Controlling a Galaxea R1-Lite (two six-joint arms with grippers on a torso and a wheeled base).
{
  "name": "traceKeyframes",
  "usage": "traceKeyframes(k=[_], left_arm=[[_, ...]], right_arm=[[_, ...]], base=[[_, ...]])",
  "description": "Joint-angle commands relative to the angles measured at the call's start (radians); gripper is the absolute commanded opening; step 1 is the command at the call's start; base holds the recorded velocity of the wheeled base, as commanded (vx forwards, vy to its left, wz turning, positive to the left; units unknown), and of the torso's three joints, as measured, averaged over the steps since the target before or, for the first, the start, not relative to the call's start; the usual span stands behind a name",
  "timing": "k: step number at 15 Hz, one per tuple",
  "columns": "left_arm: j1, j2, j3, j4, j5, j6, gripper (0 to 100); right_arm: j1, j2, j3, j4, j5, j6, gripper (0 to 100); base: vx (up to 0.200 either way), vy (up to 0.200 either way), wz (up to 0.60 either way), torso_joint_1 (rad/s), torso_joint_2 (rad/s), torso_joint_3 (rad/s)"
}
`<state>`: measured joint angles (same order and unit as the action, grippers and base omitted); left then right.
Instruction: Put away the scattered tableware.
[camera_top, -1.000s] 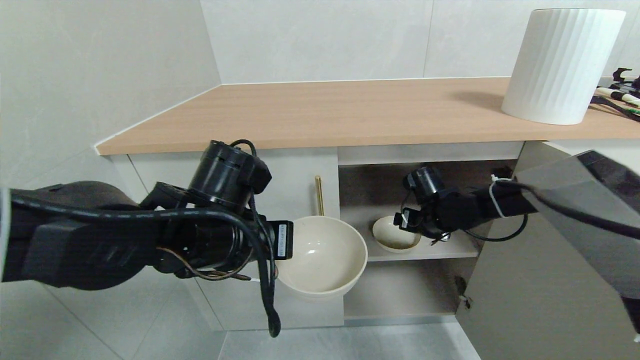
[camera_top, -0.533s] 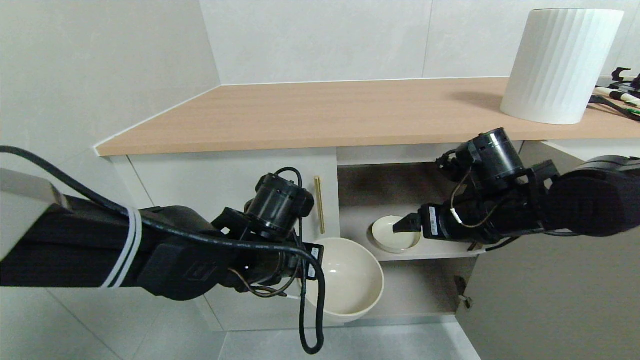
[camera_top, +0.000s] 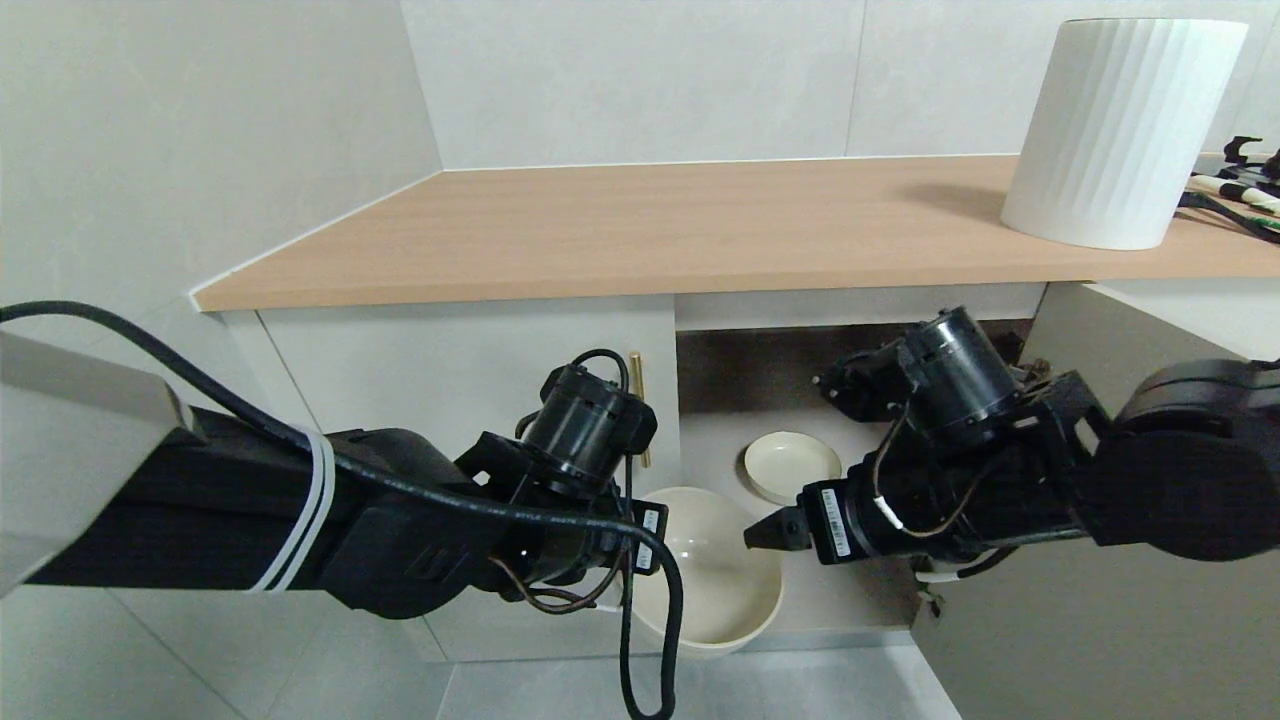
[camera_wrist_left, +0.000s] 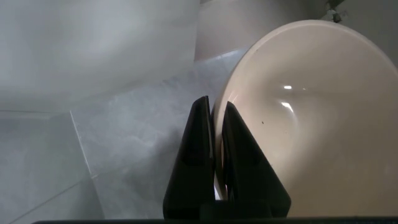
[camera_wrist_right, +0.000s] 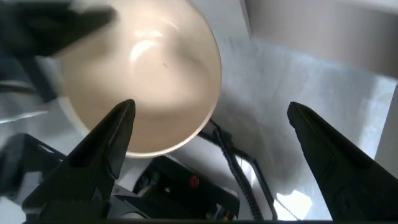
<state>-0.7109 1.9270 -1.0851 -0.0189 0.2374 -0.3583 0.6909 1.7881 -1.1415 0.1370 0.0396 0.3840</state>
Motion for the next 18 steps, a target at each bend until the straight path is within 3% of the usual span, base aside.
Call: traceKeyframes(k=[1,6,7,18], left_arm=[[-0.002,-0.005,0.001,0.001,0.002,-0.001,0],[-0.015,-0.023,0.002,0.001,0.006,-0.002,0],[-0.015,-0.023,0.002,0.001,0.006,-0.002,0],[-0.015,0.000,0.004,0.001,0.013,-0.002,0]], right_arm=[[0.006,0.074,-0.007,-0.005,-0.001,0.001,100],[0.007,0.131,-0.017,-0.033,-0.003,0.004,100],[0.007,0.137,-0.017,-0.043,-0.003,0.007,0],[0.009,0.132,-0.017,-0.050,-0.024,0.007,0]], base=[[0.000,0.000,0.00,0.000,0.00,0.000],[0.000,0.000,0.00,0.000,0.00,0.000],[0.000,0.000,0.00,0.000,0.00,0.000],[0.000,0.000,0.00,0.000,0.00,0.000]])
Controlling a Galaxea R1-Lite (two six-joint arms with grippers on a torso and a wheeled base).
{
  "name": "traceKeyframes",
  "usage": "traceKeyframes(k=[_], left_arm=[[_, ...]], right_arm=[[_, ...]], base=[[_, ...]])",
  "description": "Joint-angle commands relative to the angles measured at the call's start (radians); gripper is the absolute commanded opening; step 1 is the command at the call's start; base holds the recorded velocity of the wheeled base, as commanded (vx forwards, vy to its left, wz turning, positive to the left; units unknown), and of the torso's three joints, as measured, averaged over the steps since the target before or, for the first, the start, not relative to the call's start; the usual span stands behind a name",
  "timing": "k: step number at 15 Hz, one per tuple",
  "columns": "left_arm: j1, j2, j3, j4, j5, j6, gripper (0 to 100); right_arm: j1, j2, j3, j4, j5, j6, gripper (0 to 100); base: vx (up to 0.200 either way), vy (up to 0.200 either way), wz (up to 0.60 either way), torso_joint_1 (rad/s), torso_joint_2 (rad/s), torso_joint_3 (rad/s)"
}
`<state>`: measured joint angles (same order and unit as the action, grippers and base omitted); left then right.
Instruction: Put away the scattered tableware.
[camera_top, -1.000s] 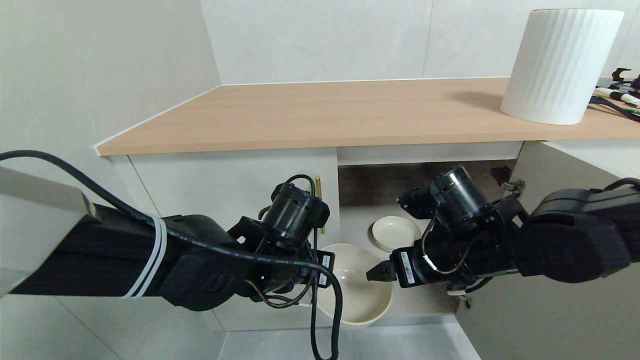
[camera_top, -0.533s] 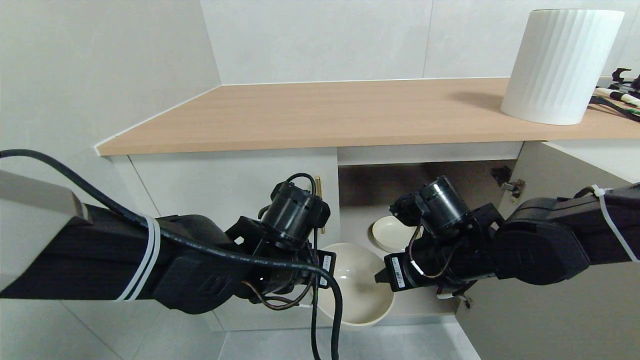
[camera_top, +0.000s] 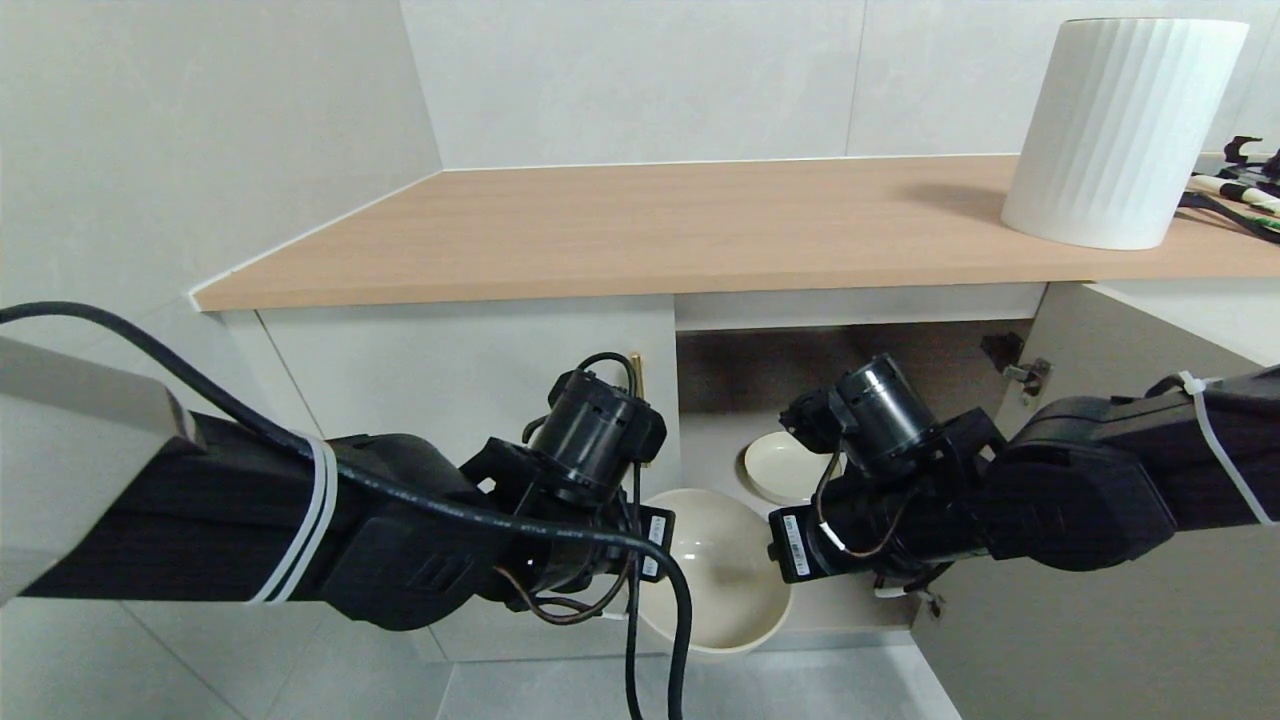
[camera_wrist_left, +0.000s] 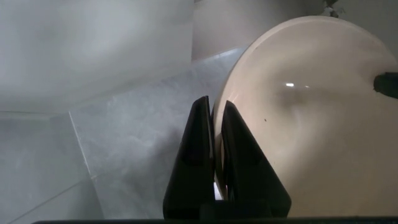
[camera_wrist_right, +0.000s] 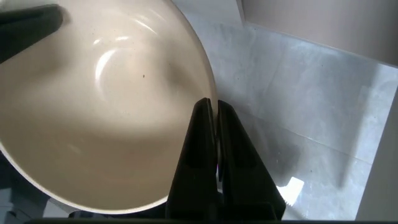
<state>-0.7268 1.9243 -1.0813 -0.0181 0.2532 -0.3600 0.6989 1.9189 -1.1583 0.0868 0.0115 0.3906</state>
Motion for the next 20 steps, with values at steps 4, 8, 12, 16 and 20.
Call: traceKeyframes(k=[4,8,12,16,20], left_arm=[[0.001,-0.004,0.000,-0.002,0.034,-0.002,100],[0.010,-0.068,-0.002,-0.002,0.034,-0.048,100],[0.012,-0.088,-0.002,0.000,0.034,-0.050,100],[0.012,-0.087,-0.002,-0.002,0.034,-0.050,100],[0.012,-0.088,-0.002,-0.002,0.034,-0.050,100]], right_arm=[[0.005,0.005,0.000,0.001,-0.024,0.001,0],[-0.055,0.081,-0.049,-0.001,-0.030,0.037,0],[-0.161,0.218,-0.208,0.004,-0.171,0.198,0],[-0.226,0.328,-0.322,0.001,-0.258,0.286,0],[-0.277,0.420,-0.436,-0.001,-0.320,0.338,0]], base=[[0.000,0.000,0.00,0.000,0.00,0.000],[0.000,0.000,0.00,0.000,0.00,0.000],[0.000,0.000,0.00,0.000,0.00,0.000],[0.000,0.000,0.00,0.000,0.00,0.000],[0.000,0.000,0.00,0.000,0.00,0.000]])
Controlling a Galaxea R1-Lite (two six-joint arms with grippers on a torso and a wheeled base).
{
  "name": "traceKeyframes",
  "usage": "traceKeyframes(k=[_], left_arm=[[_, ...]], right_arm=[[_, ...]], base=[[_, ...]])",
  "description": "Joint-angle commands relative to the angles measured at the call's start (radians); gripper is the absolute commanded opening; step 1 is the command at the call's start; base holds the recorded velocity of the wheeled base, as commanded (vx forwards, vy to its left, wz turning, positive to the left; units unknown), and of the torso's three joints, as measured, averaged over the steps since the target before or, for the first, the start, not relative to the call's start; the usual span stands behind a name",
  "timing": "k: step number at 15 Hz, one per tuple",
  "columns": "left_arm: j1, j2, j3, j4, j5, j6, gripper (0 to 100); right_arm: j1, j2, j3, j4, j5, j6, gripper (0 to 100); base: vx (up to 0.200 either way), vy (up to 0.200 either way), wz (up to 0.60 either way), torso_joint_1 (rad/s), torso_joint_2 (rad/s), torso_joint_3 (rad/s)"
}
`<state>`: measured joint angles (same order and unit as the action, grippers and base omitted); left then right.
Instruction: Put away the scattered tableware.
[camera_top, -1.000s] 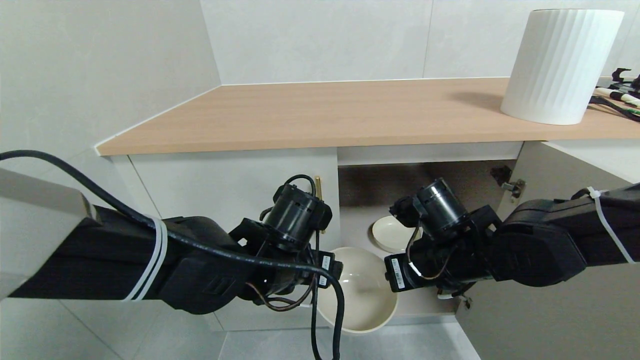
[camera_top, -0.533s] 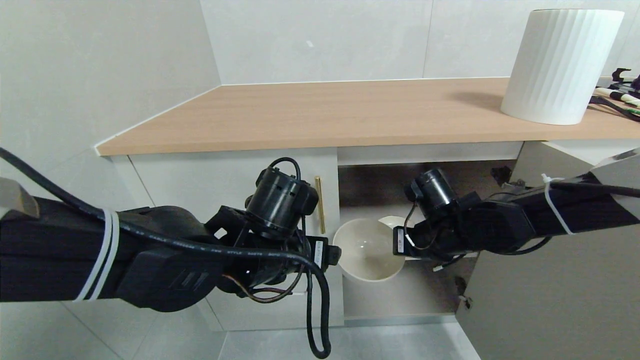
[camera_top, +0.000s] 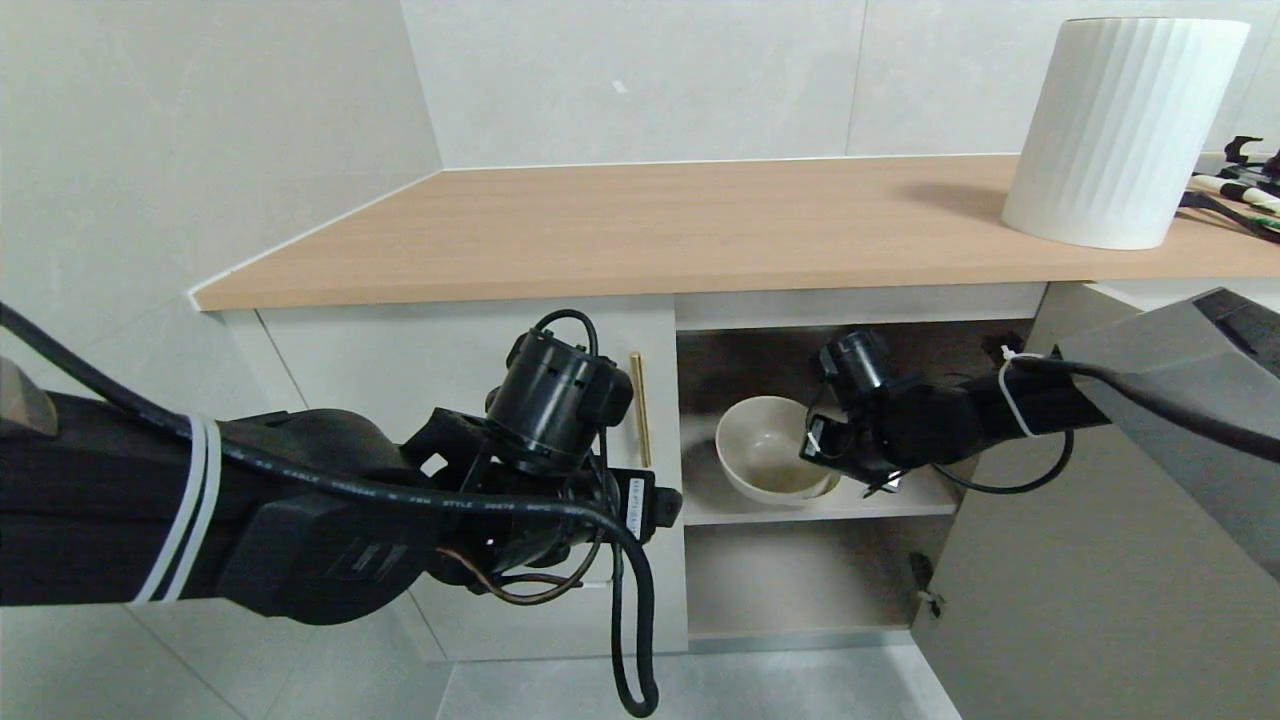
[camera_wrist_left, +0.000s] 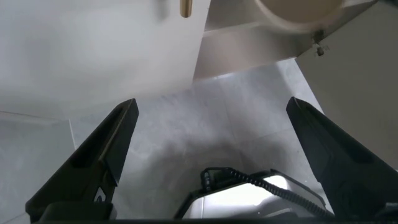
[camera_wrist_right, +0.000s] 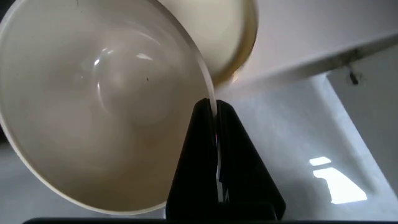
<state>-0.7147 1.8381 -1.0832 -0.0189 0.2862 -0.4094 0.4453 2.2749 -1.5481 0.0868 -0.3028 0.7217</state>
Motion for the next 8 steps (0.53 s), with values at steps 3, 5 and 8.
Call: traceKeyframes(k=[3,5,8], left_arm=[[0.000,0.000,0.000,-0.001,0.001,0.000,100],[0.000,0.001,0.000,-0.001,0.001,0.000,100],[0.000,0.000,0.000,-0.001,0.001,0.000,100]], right_arm=[[-0.059,0.114,-0.119,0.001,-0.056,0.008,0],[-0.066,0.138,-0.150,0.001,-0.064,0.007,0],[-0.068,0.155,-0.167,0.001,-0.065,0.005,0]], base=[[0.000,0.000,0.00,0.000,0.00,0.000],[0.000,0.000,0.00,0.000,0.00,0.000],[0.000,0.000,0.00,0.000,0.00,0.000]])
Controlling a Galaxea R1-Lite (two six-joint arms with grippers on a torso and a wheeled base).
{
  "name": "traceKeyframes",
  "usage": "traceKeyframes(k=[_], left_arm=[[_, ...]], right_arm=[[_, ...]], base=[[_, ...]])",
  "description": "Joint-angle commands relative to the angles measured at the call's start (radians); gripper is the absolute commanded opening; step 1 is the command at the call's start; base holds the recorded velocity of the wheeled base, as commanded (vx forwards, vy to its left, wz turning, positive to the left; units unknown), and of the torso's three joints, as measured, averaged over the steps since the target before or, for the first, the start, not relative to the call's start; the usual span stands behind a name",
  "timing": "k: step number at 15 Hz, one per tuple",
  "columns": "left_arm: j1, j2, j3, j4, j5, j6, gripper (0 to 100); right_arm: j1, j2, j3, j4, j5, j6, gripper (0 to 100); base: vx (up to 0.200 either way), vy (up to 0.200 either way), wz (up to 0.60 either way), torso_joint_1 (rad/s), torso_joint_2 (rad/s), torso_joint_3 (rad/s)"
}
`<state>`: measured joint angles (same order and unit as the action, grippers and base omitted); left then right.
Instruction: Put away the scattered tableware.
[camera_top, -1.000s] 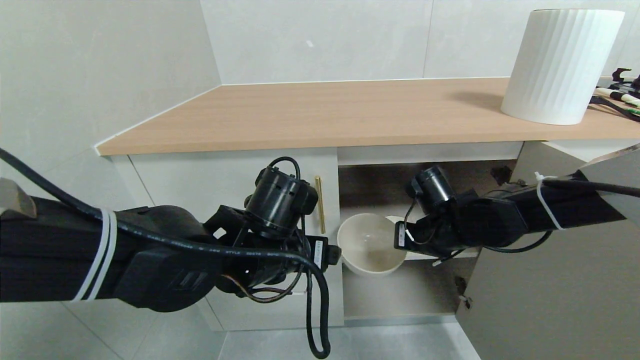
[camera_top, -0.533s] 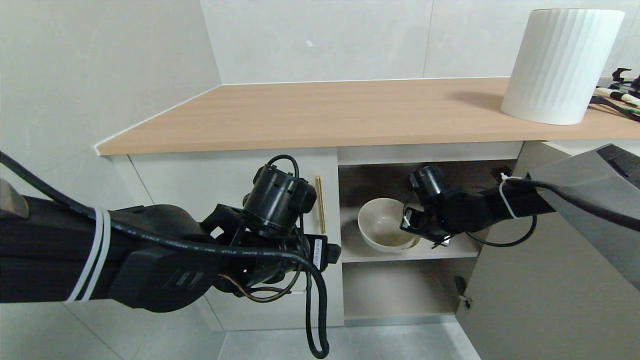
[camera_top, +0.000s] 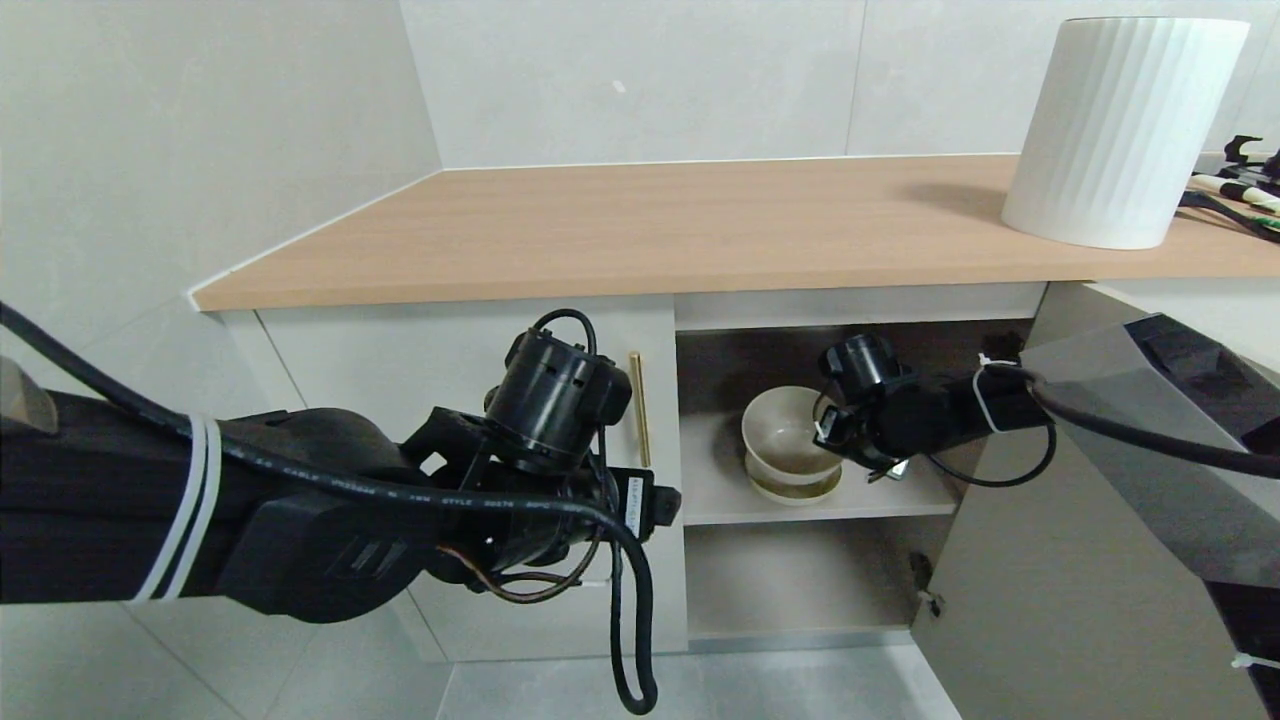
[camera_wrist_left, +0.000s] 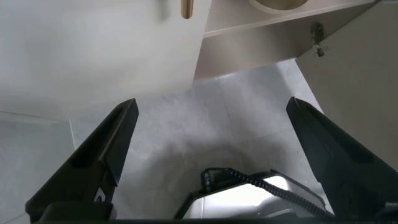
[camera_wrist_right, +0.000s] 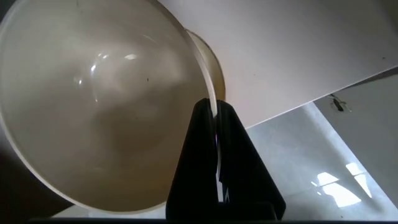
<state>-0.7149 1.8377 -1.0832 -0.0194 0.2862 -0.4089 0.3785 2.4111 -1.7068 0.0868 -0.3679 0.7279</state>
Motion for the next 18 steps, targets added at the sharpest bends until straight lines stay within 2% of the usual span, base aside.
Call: traceKeyframes(k=[1,8,9,15,18], left_arm=[[0.000,0.000,0.000,-0.001,0.001,-0.001,100],[0.000,0.000,0.000,-0.001,0.001,-0.001,100],[0.000,-0.001,0.000,-0.001,0.001,-0.001,100],[0.003,-0.001,0.000,-0.001,0.001,-0.002,100],[0.012,-0.029,0.000,0.004,0.004,-0.004,100]], right_arm=[[-0.001,0.019,-0.008,0.001,0.000,-0.001,0],[-0.001,0.046,-0.031,0.002,0.000,-0.002,0],[-0.001,0.045,-0.031,0.002,0.000,-0.004,100],[0.007,0.019,-0.019,0.011,0.009,-0.001,100],[0.037,-0.073,0.059,0.045,0.015,-0.002,100]], base=[[0.000,0.000,0.00,0.000,0.00,0.000],[0.000,0.000,0.00,0.000,0.00,0.000],[0.000,0.000,0.00,0.000,0.00,0.000],[0.000,0.000,0.00,0.000,0.00,0.000],[0.000,0.000,0.00,0.000,0.00,0.000]])
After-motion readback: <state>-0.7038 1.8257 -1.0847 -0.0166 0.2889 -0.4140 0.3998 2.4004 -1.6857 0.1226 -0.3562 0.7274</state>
